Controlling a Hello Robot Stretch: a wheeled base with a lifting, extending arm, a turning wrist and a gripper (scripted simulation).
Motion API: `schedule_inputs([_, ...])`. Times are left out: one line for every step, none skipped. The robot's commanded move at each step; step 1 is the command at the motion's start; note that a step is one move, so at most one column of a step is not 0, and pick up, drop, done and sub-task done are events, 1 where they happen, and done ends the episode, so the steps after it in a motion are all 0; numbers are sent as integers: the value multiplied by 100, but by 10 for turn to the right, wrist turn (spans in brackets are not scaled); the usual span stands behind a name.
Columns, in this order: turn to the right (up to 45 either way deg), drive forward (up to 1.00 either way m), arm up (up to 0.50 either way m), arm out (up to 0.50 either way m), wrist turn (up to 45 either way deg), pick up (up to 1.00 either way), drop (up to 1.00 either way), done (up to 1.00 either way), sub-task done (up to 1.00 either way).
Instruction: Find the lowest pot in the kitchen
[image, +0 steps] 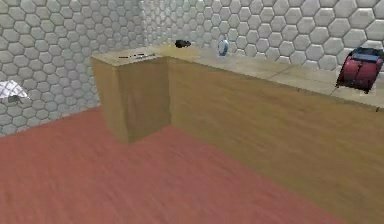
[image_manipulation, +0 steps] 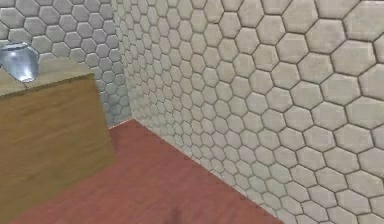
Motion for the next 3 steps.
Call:
schedule_inputs([0, 15, 0, 0, 0, 0, 0, 0, 0])
schedule_inputs([-360, 0, 0, 0, 0, 0, 0, 0, 0])
schedule_inputs([0, 100, 0, 0, 0, 0, 0, 0, 0])
